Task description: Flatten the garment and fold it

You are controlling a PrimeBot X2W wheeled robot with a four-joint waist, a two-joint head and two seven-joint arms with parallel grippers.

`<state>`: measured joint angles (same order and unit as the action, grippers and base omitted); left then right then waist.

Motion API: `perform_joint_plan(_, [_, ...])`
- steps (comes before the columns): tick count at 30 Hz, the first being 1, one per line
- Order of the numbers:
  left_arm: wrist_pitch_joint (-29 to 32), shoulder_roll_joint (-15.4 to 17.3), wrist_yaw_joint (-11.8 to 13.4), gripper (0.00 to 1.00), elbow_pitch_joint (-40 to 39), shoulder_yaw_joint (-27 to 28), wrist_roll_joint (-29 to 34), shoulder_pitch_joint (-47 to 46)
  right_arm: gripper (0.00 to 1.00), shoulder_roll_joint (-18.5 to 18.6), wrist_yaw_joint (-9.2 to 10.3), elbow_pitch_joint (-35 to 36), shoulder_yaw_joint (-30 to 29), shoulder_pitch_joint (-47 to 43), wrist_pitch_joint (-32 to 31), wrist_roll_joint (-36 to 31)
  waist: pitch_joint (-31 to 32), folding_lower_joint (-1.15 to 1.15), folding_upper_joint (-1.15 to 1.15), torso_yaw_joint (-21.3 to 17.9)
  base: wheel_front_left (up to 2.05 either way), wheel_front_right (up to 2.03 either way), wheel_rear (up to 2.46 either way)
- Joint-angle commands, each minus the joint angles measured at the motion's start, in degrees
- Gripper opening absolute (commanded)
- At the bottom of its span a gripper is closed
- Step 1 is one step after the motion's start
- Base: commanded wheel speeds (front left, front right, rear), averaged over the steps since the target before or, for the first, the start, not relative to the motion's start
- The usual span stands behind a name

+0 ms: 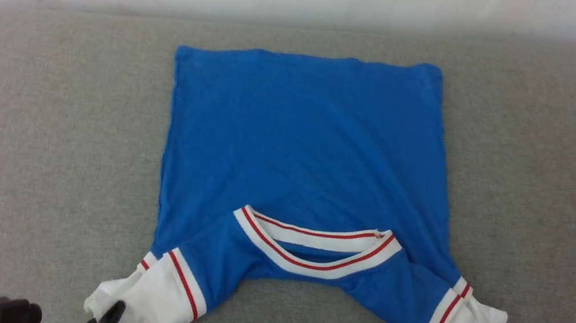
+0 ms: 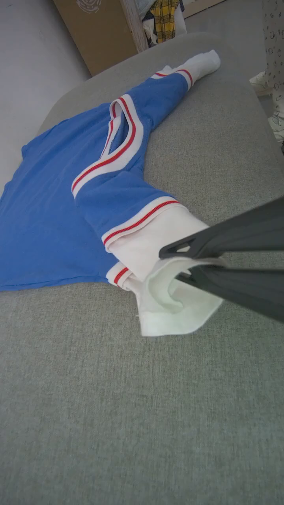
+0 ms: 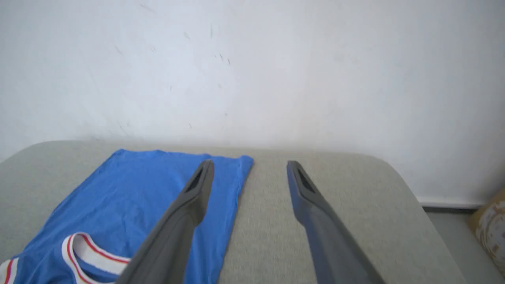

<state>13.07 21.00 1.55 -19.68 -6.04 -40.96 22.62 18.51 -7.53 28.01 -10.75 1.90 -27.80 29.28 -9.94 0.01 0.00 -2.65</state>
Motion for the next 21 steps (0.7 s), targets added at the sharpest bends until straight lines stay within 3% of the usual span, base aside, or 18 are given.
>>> perform_joint_plan(1, [-0.31,-0.1,-0.01,0.0,-0.43,-0.24,0.79,-1.32,1.0,0.41,0.04,0.23,0.09,3.65,-0.56,-0.39,-2.06,-0.01,0.0,1.12,0.0,0.0,0.0])
perform_joint_plan(5, [-0.49,-0.19,-0.36,0.0,-1.32,-1.31,1.83,-3.86,1.0,1.52,0.04,-3.79,1.64,20.15,-3.29,-2.61,-5.63,-0.01,0.0,2.89,0.0,0.0,0.0])
perform_joint_plan(12, [-1.14,-1.4,-1.27,0.0,-2.07,-4.26,3.82,-9.46,1.0,0.64,0.04,-21.51,3.62,43.81,-6.68,-10.57,-13.76,-0.01,0.0,7.61,0.0,0.0,0.0])
perform_joint_plan(21, [-2.5,-3.06,-2.94,0.0,-2.43,-7.68,5.89,-15.77,1.0,1.34,0.04,-40.41,3.87,53.36,-13.76,-20.28,-22.44,-0.01,0.0,13.82,0.0,0.0,0.0])
